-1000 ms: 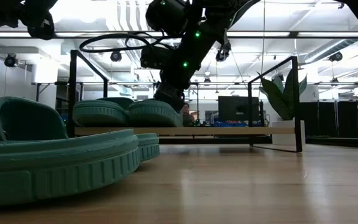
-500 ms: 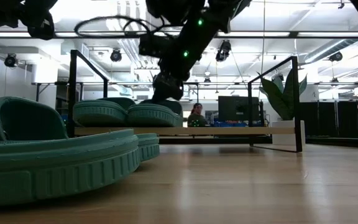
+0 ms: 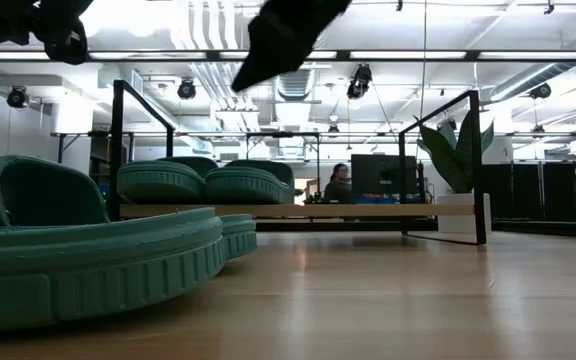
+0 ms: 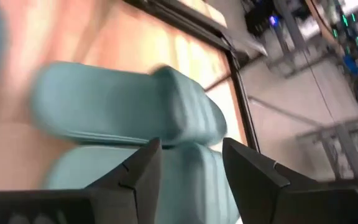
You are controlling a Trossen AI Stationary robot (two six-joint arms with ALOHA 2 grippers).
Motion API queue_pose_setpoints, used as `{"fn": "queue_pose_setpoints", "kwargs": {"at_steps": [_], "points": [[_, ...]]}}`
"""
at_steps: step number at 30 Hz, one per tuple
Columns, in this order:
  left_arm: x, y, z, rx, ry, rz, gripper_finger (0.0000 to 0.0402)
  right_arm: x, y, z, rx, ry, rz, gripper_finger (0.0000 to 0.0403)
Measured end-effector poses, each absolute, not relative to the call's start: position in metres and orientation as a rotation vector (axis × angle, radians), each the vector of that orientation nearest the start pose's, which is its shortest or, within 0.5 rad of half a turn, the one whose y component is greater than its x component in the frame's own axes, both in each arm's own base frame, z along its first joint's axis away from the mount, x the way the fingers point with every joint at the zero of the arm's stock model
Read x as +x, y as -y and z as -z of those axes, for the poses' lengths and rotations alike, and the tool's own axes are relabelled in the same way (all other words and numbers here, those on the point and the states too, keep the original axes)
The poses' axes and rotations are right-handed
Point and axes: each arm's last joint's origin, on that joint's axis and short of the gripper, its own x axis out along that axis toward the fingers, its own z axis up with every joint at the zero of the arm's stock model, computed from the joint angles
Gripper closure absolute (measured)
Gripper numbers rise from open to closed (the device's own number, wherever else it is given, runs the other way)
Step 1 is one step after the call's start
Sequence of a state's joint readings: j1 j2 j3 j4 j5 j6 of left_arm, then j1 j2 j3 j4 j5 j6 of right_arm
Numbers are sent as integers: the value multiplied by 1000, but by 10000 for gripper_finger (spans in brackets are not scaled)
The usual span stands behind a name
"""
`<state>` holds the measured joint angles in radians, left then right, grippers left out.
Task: Pick and place slides into the shelf
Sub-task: Put the green slipper on the shelf
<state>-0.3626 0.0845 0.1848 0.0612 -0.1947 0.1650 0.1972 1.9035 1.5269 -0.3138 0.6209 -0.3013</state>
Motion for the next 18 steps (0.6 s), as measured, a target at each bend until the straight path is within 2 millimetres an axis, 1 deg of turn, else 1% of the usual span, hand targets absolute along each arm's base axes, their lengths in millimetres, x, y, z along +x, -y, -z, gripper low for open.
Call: {"fn": "queue_pose_setpoints", "kwargs": {"at_steps": [7, 10, 14, 18], "points": [[86, 26, -226, 120, 170, 153, 257, 404, -122, -265, -667, -669, 175, 271], [86, 26, -226, 119, 171, 153, 257, 393, -143, -263, -709, -669, 190, 286], [86, 26, -226, 119, 172, 153, 257, 376, -158, -258, -741, -662, 197, 309], [86, 26, -226, 117, 177, 153, 257, 356, -163, -257, -682, -646, 191, 330]]}}
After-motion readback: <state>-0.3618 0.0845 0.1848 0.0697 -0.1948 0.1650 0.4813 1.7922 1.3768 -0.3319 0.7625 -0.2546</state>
